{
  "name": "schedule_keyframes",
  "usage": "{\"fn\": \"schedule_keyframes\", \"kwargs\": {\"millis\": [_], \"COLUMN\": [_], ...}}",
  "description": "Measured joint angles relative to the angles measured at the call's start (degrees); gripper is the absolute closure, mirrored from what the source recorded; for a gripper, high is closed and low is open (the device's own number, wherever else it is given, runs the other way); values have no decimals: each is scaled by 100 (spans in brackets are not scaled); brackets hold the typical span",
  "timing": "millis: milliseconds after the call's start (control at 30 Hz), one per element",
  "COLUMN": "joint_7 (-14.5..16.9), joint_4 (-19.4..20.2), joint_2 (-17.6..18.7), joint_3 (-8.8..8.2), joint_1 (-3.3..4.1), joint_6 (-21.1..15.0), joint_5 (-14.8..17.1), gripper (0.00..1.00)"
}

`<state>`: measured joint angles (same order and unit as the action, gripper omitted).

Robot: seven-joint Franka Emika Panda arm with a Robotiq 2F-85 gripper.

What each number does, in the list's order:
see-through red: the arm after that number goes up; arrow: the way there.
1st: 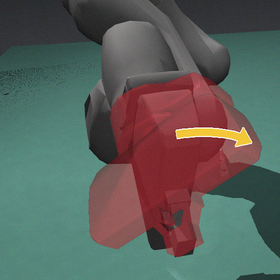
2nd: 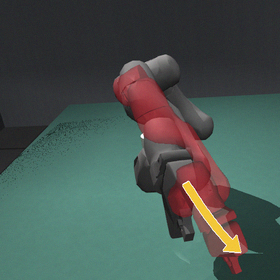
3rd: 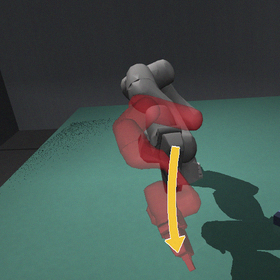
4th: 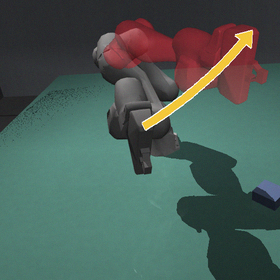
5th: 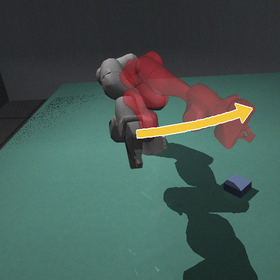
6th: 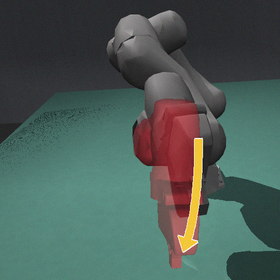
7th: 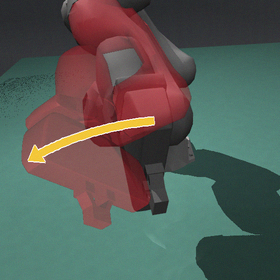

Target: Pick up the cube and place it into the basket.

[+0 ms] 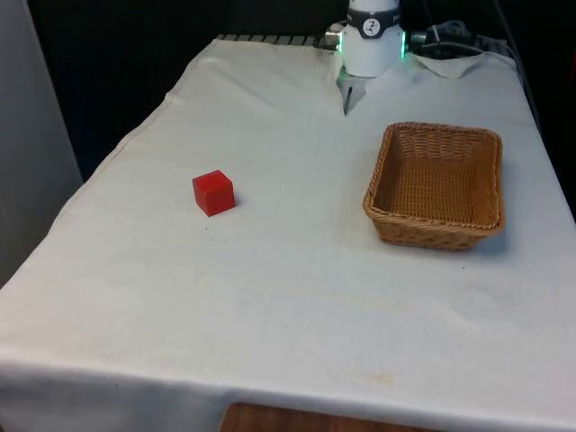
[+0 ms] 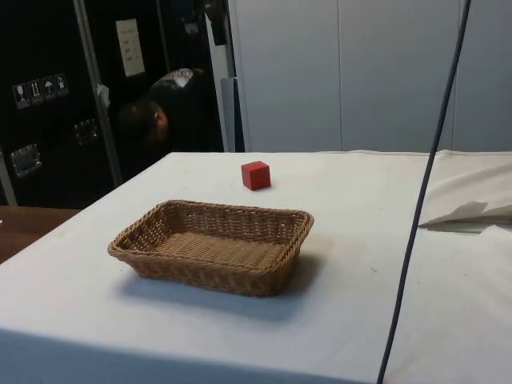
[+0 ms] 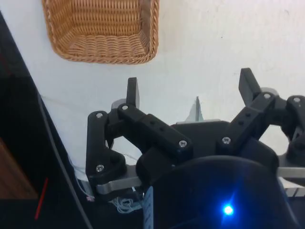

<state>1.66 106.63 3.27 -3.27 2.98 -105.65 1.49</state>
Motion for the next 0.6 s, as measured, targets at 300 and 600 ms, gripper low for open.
{"fn": "schedule_keyframes", "kwargs": {"millis": [300, 600], "joint_7": [109, 241], "joint_4": [160, 281], "joint_2": [74, 183], "joint_3": [-109, -281], "joint_1": [-40, -92], "joint_6": [-223, -441], "joint_5": [-86, -218], "gripper": [0, 0]}}
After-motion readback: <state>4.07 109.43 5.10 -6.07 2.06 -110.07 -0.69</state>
